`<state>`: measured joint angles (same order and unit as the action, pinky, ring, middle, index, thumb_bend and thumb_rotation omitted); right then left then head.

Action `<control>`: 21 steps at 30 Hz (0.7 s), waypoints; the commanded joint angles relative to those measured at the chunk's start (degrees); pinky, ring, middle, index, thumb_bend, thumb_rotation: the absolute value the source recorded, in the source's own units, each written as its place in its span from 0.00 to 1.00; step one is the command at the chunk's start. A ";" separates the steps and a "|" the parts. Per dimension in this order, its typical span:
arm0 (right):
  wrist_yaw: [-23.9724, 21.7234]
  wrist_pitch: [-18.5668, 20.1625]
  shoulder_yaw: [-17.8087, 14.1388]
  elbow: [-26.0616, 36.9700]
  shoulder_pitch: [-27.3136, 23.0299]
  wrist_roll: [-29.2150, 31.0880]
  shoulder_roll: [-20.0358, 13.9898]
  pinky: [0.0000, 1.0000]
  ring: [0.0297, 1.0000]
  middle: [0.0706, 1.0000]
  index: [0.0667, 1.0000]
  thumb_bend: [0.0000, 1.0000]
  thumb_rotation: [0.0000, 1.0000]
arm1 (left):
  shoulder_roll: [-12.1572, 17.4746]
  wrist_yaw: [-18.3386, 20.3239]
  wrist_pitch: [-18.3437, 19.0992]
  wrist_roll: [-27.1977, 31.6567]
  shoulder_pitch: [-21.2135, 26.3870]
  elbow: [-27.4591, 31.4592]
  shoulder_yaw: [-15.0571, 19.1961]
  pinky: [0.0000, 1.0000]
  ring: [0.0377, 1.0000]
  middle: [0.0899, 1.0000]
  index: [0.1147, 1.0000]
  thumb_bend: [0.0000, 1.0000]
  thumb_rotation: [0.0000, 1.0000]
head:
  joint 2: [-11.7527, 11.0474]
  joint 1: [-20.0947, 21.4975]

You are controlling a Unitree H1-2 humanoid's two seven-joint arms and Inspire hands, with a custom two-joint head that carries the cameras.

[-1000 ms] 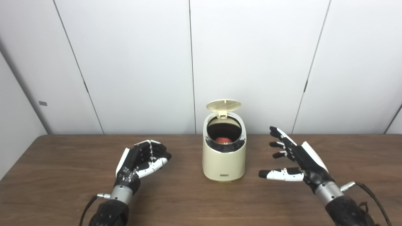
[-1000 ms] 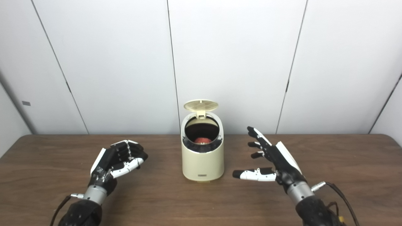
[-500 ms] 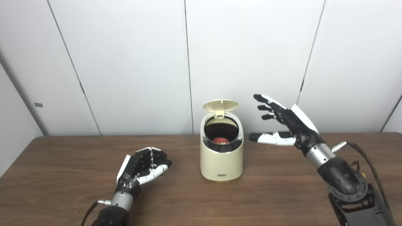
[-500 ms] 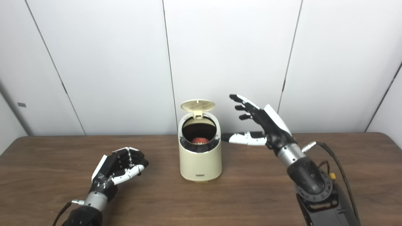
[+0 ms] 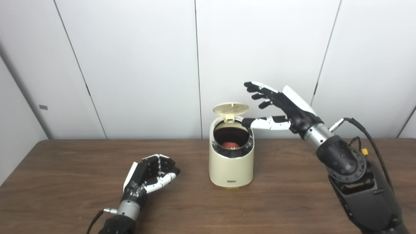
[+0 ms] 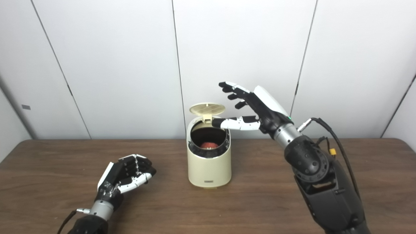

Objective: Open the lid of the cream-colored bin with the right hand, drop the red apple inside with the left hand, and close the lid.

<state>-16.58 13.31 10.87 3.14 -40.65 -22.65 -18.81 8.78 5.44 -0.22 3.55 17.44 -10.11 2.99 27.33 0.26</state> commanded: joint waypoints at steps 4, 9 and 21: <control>-0.55 -1.46 0.14 -1.32 -5.37 -0.43 -0.59 0.80 0.86 0.85 0.82 0.62 0.62 | 0.46 -0.32 -2.82 -1.35 1.40 0.41 -0.23 0.34 0.48 0.44 0.44 0.52 0.00 | 0.26 -0.02; -1.90 -1.63 1.74 -2.19 -6.78 -1.89 -1.02 0.78 0.85 0.84 0.81 0.62 0.61 | 0.22 -0.39 -2.55 -1.48 1.42 0.58 -0.06 0.35 0.50 0.44 0.43 0.52 0.00 | 0.41 -0.15; -4.84 -3.01 4.16 -0.66 -6.71 -3.61 -2.35 0.82 0.88 0.81 0.78 0.62 0.60 | 0.23 -0.85 -2.66 -2.43 1.83 0.45 -0.26 0.35 0.48 0.44 0.44 0.52 0.00 | 0.60 -0.59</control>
<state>-21.25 12.47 15.31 0.34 -44.50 -26.47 -20.27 8.66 5.17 -0.60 1.71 17.41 -10.57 2.68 27.86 -0.26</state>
